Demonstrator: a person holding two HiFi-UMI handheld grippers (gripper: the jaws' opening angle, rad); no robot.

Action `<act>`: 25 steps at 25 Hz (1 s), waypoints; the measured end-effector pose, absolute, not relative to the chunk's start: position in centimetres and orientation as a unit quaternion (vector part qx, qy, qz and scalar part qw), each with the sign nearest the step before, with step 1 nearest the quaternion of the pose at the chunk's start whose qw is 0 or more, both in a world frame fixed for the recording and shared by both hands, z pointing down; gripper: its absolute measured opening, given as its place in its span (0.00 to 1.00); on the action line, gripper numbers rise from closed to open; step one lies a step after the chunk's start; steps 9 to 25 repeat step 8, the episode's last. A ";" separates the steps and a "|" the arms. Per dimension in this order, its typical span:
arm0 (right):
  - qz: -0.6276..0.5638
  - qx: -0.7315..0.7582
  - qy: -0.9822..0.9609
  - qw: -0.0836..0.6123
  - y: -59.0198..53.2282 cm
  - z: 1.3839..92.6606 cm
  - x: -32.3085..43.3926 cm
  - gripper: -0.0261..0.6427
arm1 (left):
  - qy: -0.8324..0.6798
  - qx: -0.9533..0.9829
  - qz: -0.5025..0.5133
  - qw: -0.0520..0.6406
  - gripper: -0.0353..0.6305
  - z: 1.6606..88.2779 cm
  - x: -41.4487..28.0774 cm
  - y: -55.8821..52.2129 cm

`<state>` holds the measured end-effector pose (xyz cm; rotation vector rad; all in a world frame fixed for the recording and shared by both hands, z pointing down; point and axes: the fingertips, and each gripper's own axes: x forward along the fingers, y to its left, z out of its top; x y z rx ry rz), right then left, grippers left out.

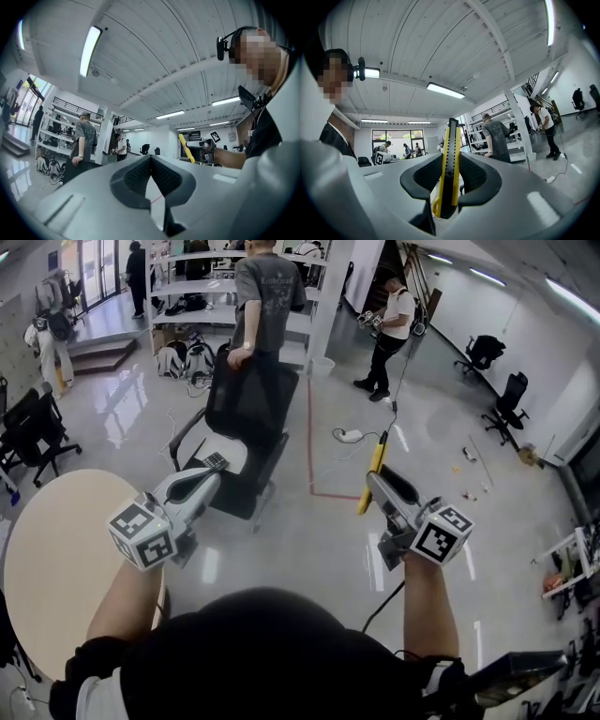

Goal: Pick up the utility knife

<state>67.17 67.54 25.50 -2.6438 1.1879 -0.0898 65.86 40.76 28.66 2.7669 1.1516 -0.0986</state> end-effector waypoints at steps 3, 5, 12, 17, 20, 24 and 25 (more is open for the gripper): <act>-0.030 -0.904 0.410 0.119 67.5 25.6 67.1 0.23 | 0.377 0.923 -0.031 0.074 0.05 28.7 65.6 40.6; -0.030 -0.903 0.412 0.118 67.4 25.6 67.1 0.23 | 0.374 0.924 -0.029 0.075 0.05 28.7 65.4 40.5; -0.029 -0.902 0.414 0.116 67.3 25.5 67.0 0.23 | 0.371 0.925 -0.026 0.078 0.05 28.6 65.2 40.5; -0.029 -0.902 0.414 0.116 67.3 25.5 67.0 0.23 | 0.371 0.925 -0.026 0.078 0.05 28.6 65.2 40.5; -0.029 -0.902 0.414 0.116 67.3 25.5 67.0 0.23 | 0.371 0.925 -0.026 0.078 0.05 28.6 65.2 40.5; -0.029 -0.902 0.414 0.116 67.3 25.5 67.0 0.23 | 0.371 0.925 -0.026 0.078 0.05 28.6 65.2 40.5; -0.029 -0.902 0.414 0.116 67.3 25.5 67.0 0.23 | 0.371 0.925 -0.026 0.078 0.05 28.6 65.2 40.5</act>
